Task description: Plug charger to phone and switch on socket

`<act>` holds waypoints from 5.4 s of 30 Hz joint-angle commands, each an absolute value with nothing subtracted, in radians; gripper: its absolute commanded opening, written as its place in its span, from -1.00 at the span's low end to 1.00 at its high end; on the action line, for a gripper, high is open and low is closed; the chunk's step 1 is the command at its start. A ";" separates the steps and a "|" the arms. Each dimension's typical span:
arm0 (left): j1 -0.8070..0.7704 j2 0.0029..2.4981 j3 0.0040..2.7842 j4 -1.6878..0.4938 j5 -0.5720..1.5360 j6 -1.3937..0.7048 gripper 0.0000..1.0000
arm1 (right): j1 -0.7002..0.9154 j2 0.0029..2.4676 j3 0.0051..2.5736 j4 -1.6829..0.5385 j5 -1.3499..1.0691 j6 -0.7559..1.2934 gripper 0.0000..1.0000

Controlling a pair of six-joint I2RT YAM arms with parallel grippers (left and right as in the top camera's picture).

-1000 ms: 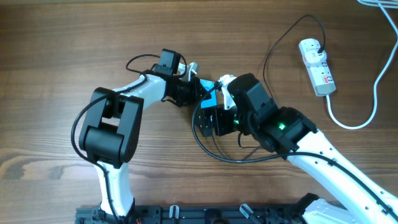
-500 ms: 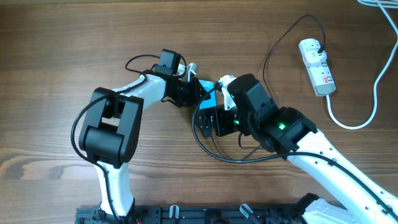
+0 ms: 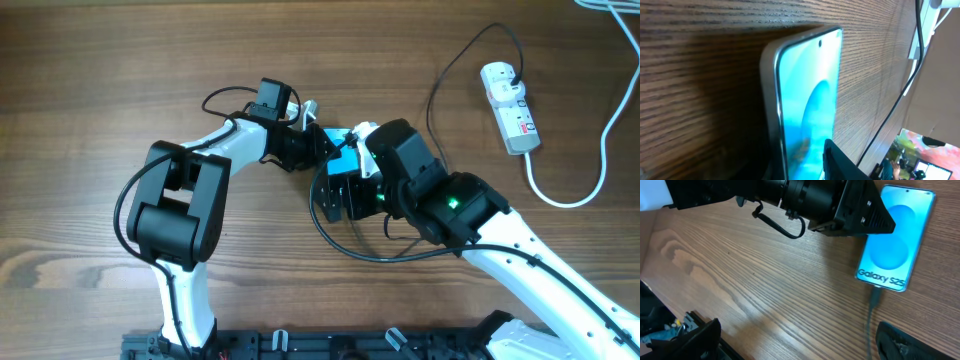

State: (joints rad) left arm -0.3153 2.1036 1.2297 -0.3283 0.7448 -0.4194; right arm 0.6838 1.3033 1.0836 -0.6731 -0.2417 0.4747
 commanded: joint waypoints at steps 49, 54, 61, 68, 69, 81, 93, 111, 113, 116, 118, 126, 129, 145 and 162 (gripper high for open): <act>-0.143 1.230 1.230 -0.741 0.175 -0.344 1.00 | -0.127 1.540 1.632 -1.188 -0.130 0.295 0.99; -0.143 1.217 1.230 -0.853 0.163 -0.344 1.00 | -0.196 1.596 1.631 -1.113 0.146 0.492 0.99; -0.143 1.223 1.230 -0.914 0.163 -0.344 1.00 | -0.270 1.671 1.629 -1.010 0.306 0.605 0.99; -0.143 1.223 1.230 -0.914 0.163 -0.344 1.00 | -0.273 1.762 1.629 -0.919 0.324 0.602 0.99; -0.143 1.223 1.230 -0.914 0.163 -0.344 1.00 | -0.273 1.773 1.629 -0.914 0.340 0.602 0.99; -0.143 1.223 1.230 -0.914 0.163 -0.344 1.00 | -0.316 1.966 1.629 -0.861 0.265 0.602 0.99; -0.143 1.223 1.230 -0.914 0.163 -0.344 1.00 | -0.348 2.085 1.629 -0.812 0.070 0.569 0.99; -0.143 1.223 1.230 -0.914 0.163 -0.344 1.00 | -0.349 2.170 1.629 -0.794 0.065 0.588 0.98; -0.143 1.223 1.230 -0.914 0.163 -0.344 1.00 | -0.349 2.170 1.629 -0.791 0.065 0.589 0.99; -0.143 1.223 1.230 -0.914 0.163 -0.344 1.00 | -0.349 2.170 1.629 -0.786 0.066 0.599 0.99; -0.143 1.223 1.230 -0.914 0.163 -0.344 1.00 | -0.349 2.170 1.629 -0.778 0.065 0.606 0.99; -0.143 1.223 1.230 -0.914 0.163 -0.344 1.00 | -0.349 2.170 1.629 -0.754 0.065 0.655 1.00; -0.143 1.223 1.230 -0.914 0.163 -0.344 1.00 | -0.349 2.170 1.629 -0.745 0.065 0.654 1.00; -0.143 1.223 1.230 -0.914 0.163 -0.344 1.00 | -0.349 2.170 1.629 -0.729 0.065 0.653 1.00; -0.143 1.223 1.230 -0.914 0.163 -0.344 1.00 | -0.349 2.172 1.629 -0.714 0.069 0.601 0.99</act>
State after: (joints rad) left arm -0.1482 1.2190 1.2339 -0.9165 0.1791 -0.3561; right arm -0.3424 2.1509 1.6165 -0.7189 0.0780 0.6155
